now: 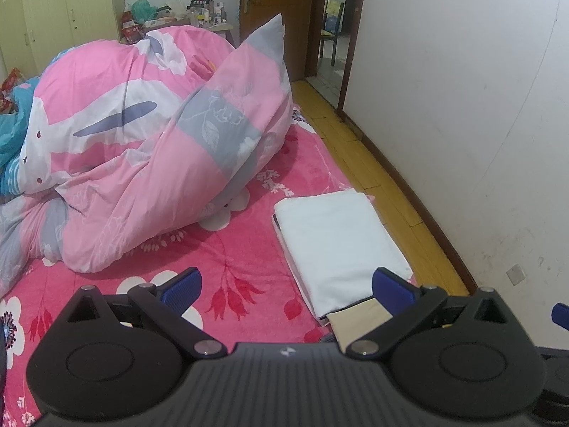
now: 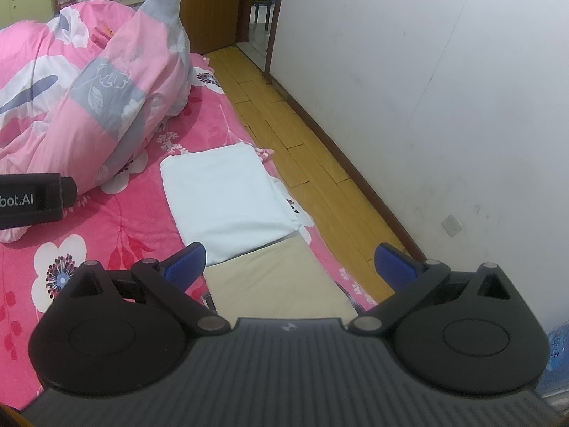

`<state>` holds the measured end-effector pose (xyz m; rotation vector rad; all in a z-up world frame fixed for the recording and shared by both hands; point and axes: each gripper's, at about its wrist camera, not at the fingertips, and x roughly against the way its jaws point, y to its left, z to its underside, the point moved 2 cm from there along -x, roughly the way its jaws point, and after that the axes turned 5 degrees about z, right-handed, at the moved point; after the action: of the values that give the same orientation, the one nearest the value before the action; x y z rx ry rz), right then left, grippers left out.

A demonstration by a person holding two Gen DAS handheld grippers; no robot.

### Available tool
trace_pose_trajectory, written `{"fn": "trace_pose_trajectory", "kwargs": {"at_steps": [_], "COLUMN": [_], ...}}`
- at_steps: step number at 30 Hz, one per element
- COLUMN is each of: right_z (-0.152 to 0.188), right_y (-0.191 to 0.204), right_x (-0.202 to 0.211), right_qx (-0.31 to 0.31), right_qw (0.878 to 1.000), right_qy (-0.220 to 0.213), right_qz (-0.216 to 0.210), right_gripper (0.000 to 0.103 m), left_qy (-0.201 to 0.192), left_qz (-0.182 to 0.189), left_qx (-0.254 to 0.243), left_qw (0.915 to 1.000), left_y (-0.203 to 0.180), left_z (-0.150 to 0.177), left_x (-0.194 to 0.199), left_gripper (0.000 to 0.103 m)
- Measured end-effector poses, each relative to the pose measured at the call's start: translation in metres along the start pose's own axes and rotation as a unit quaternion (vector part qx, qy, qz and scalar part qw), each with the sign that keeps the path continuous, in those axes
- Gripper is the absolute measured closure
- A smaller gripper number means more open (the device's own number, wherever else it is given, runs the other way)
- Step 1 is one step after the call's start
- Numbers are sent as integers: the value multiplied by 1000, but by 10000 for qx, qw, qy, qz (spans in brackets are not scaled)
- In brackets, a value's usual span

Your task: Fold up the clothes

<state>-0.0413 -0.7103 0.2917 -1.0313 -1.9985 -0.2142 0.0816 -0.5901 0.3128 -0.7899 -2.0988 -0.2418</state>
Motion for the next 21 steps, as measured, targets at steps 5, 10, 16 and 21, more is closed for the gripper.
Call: {"fn": "trace_pose_trajectory", "kwargs": {"at_steps": [5, 10, 16, 21], "right_z": [0, 1, 1, 0], "right_y": [0, 2, 2, 1], "right_x": [-1, -1, -1, -1], "right_qx": [-10, -13, -20, -21], "right_qw": [10000, 10000, 10000, 10000], "right_qy": [1, 14, 7, 11], "right_qz": [5, 8, 6, 3], "right_gripper": [1, 1, 1, 1], "left_qy": [4, 2, -1, 6], "left_qz": [-7, -2, 0, -6], "left_qx": [-10, -11, -27, -29], "left_qw": [10000, 10000, 10000, 10000], "left_y": [0, 1, 2, 3], "left_z": [1, 1, 0, 0], "left_x": [-1, -1, -1, -1], "left_gripper": [1, 1, 1, 1]}}
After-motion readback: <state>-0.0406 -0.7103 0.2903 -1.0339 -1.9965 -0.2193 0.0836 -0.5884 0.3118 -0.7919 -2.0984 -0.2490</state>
